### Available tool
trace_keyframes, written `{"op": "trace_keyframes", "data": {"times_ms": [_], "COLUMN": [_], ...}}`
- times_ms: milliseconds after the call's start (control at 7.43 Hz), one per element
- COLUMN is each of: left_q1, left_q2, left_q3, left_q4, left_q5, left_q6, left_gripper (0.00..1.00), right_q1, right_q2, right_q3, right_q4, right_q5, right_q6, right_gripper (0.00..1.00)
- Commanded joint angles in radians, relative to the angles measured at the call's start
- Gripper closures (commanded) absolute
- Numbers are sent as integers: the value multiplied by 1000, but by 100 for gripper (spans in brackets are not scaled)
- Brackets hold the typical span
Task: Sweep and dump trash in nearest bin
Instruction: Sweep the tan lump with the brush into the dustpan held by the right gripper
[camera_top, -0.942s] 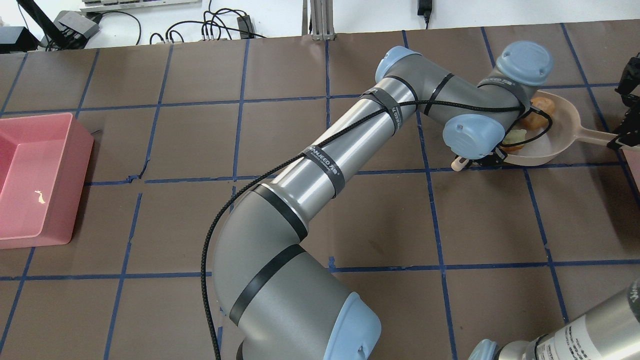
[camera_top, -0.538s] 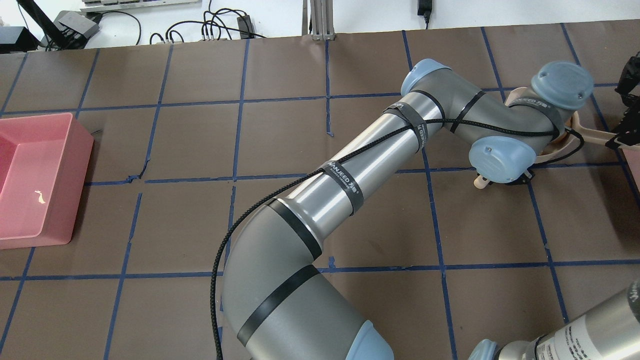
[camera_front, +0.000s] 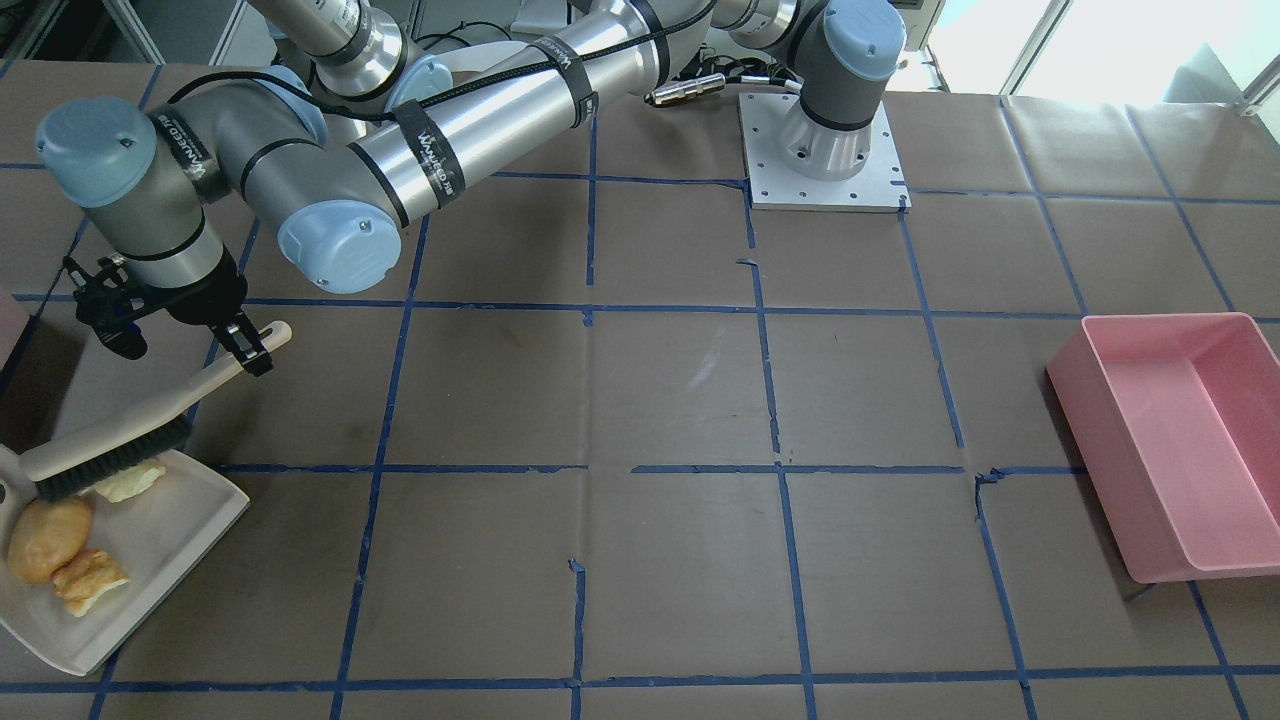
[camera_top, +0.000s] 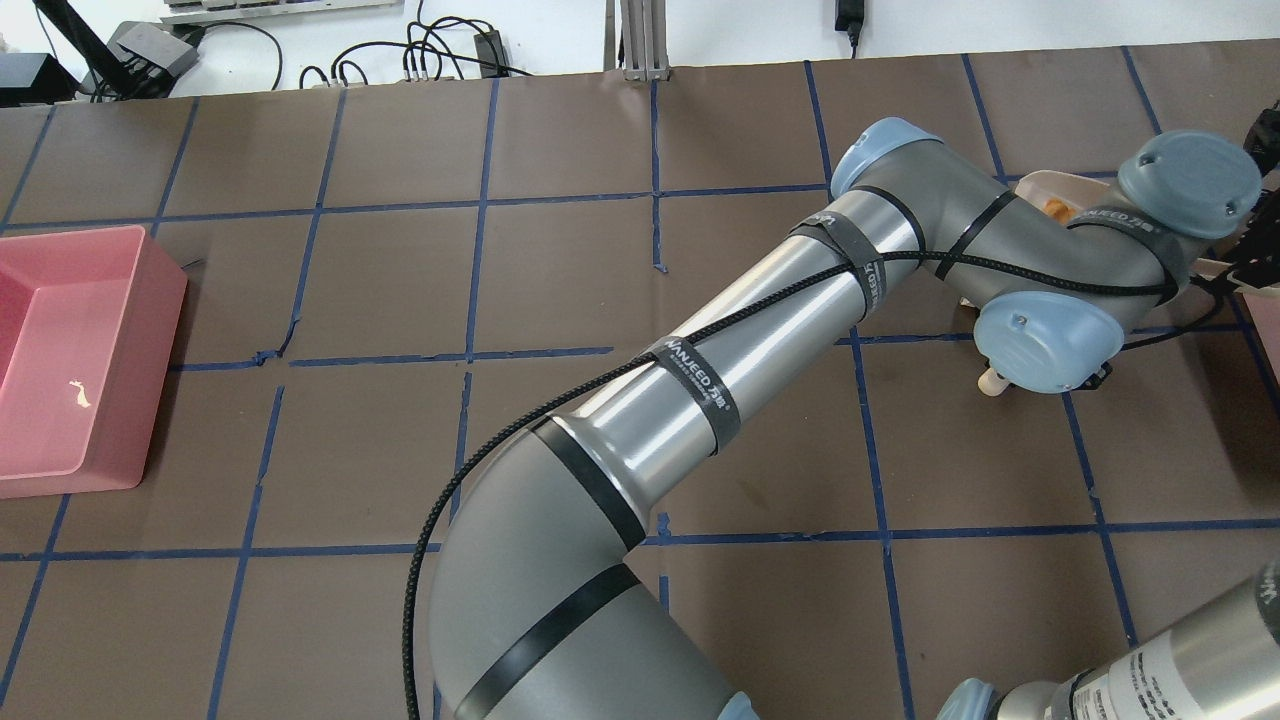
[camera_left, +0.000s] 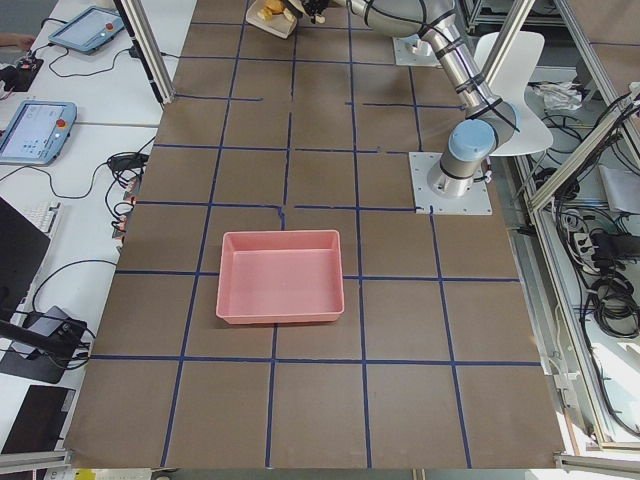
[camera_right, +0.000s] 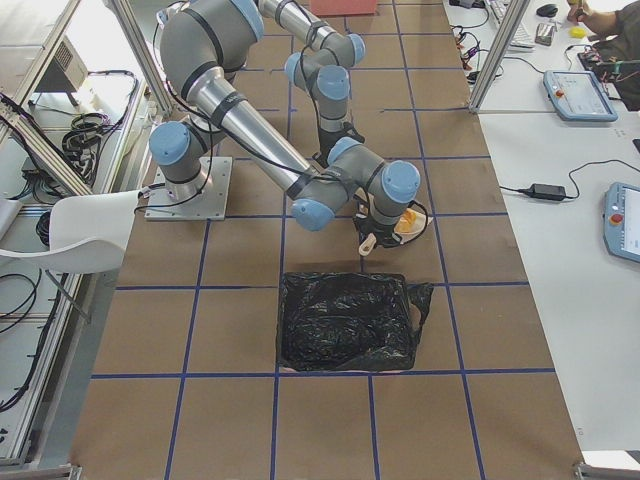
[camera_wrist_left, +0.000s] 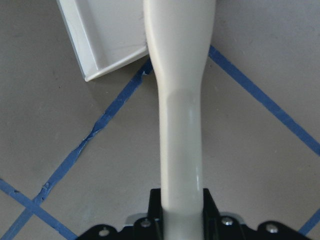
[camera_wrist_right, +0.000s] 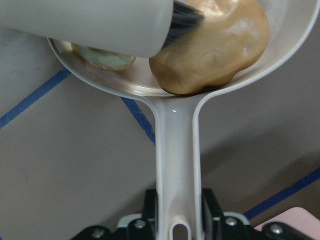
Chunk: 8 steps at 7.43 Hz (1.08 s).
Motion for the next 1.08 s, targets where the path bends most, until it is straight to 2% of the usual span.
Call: {"op": "trace_keyframes", "data": {"times_ms": [0, 135, 404, 673, 942], "left_q1": [-1, 1, 46, 131, 236], "left_q2": [81, 130, 267, 468, 646], "left_q3": [-110, -170, -365, -611, -881], "left_q4": [-2, -2, 7, 7, 77], "left_q5": [27, 71, 96, 97, 86], "left_q6": [12, -2, -36, -129, -235], "left_gripper": [94, 94, 94, 97, 98], "right_q1": [-6, -9, -12, -49, -97], "right_q2": [-3, -4, -4, -21, -73], "right_q3": [-2, -7, -63, -87, -84], "right_q4": [-1, -3, 0, 8, 14], "right_q5": [33, 52, 99, 99, 103], "right_q6": [-1, 0, 11, 32, 55], "right_gripper": [85, 85, 86, 86, 86]}}
